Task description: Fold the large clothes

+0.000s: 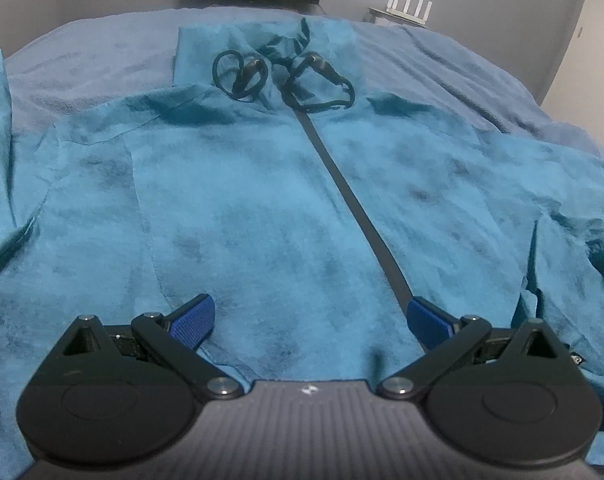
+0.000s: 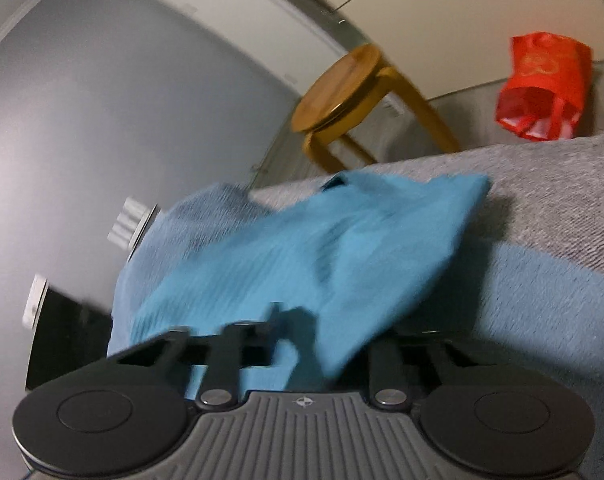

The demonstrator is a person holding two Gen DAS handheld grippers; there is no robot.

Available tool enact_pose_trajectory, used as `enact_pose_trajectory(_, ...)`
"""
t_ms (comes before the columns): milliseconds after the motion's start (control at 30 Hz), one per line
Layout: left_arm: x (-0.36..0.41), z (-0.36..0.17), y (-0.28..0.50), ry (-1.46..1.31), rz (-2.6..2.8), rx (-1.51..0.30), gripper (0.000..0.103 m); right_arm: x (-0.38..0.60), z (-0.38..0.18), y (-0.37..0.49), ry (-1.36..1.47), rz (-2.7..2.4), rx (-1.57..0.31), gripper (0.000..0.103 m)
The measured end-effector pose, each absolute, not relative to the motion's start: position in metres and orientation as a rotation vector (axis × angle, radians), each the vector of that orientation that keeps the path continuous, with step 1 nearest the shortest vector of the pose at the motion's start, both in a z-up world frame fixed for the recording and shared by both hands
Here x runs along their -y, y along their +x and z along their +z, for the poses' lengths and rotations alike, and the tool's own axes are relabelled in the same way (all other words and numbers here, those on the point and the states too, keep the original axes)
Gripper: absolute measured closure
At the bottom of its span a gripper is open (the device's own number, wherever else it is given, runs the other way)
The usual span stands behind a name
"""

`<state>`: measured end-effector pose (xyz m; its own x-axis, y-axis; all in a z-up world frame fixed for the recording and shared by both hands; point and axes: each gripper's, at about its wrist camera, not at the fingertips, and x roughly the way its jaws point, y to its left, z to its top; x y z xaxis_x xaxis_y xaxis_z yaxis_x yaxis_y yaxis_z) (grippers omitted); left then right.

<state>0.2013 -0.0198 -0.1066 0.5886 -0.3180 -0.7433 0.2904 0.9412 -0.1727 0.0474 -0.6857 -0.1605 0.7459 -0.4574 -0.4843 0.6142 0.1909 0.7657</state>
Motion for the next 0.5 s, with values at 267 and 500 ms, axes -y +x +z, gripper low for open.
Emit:
enact_pose_trajectory(267,0.015,-0.101,0.194,-0.03,-0.317,-0.813,0.0,0.641,-0.057,0.069,0.834,-0.671,-0.108,0.099)
enact_pose_trajectory(500,0.023,-0.099,0.184,0.046,-0.293,-0.769,0.0,0.544,0.056,0.125,0.467,-0.424,-0.084,0.099)
